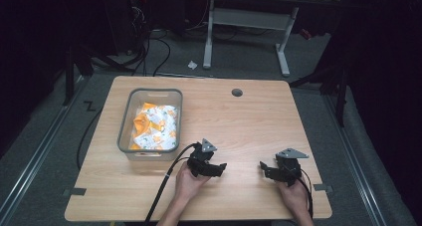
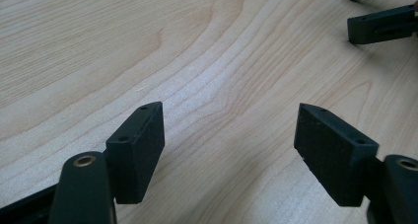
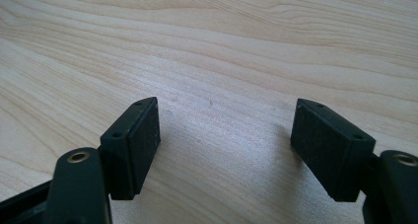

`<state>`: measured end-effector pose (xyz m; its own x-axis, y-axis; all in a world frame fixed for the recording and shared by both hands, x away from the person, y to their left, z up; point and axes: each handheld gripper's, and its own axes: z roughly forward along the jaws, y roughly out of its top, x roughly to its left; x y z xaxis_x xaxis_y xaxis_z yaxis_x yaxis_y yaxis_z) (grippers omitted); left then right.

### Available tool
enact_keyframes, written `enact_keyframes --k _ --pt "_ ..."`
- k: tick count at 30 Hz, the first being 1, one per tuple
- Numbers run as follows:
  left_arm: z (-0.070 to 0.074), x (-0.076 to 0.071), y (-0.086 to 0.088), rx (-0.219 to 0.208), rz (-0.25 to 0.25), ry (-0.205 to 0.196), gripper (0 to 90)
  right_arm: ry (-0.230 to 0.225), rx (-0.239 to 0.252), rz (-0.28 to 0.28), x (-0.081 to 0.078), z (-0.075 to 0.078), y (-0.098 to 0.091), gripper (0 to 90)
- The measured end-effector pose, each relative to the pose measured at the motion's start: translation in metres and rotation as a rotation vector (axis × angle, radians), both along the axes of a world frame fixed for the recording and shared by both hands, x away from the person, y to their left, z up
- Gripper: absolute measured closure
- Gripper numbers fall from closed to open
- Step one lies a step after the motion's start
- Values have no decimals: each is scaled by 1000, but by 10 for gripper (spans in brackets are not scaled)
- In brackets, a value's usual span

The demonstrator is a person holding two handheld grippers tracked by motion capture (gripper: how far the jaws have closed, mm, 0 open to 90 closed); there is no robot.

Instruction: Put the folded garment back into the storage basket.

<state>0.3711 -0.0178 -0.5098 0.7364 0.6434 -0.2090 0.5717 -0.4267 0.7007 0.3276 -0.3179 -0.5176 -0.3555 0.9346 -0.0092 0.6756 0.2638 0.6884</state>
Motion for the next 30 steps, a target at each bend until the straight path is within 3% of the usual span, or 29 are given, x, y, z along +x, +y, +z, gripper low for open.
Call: enact_keyframes --k 6,11,12,13,15,18,30 --pt "-7 5 -1 27 17 1 278 0 0 0 0 0 0 271" --pt "-9 6 -1 35 36 -22 274 0 0 1 0 0 0 271" --pt "-10 7 -1 56 42 -54 274 0 0 0 0 0 0 271" --pt "-10 7 -1 56 42 -54 273 0 0 0 0 0 0 271" --pt "-14 4 -3 65 53 -100 273 0 0 1 0 0 0 271" --pt "-15 2 -6 102 50 -129 273 0 0 1 0 0 0 271" --pt "-15 1 -6 100 60 -126 262 1 2 0 0 0 0 271"
